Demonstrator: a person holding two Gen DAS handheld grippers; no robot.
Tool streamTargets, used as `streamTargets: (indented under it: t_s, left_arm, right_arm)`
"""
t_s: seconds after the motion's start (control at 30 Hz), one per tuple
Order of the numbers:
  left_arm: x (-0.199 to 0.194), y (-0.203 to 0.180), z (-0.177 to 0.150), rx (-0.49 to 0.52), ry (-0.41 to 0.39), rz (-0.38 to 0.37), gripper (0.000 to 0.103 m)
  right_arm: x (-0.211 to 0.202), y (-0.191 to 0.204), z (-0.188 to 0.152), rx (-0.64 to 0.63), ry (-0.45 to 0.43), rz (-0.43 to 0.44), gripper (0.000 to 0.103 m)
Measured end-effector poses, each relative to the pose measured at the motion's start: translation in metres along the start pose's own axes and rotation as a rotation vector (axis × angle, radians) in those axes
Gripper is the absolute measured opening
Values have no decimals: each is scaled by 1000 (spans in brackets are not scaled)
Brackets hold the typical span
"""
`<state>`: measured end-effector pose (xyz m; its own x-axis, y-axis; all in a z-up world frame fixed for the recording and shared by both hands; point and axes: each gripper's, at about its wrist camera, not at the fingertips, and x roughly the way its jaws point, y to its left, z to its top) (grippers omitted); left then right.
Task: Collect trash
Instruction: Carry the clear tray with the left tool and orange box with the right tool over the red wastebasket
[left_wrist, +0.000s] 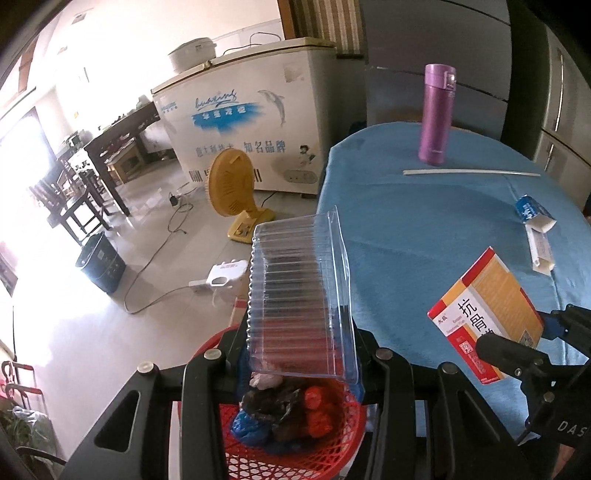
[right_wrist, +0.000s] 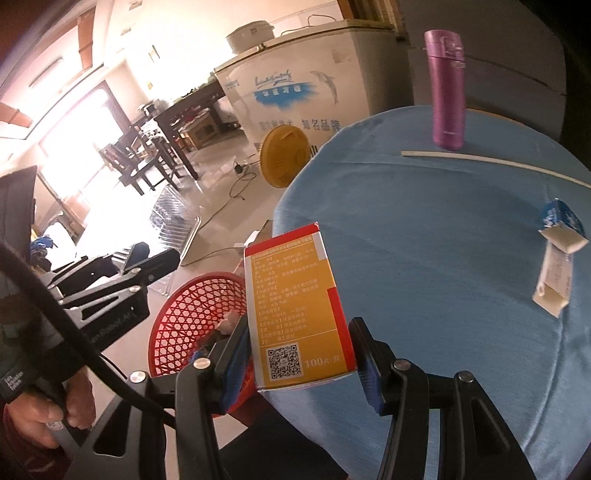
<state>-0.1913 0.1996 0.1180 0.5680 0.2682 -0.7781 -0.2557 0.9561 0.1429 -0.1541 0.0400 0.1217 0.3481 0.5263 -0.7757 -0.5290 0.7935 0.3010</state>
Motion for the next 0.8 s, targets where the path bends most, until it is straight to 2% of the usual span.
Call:
streamTargets:
  t_s: [0.4, 0.8]
  left_arm:
    - [11, 29, -8, -42, 34, 41, 43]
    - [18, 41, -13, -62, 56, 64, 43]
  right_arm:
    - [27, 23, 9, -44, 43, 46, 55]
    - [42, 34, 9, -70, 73, 68, 55]
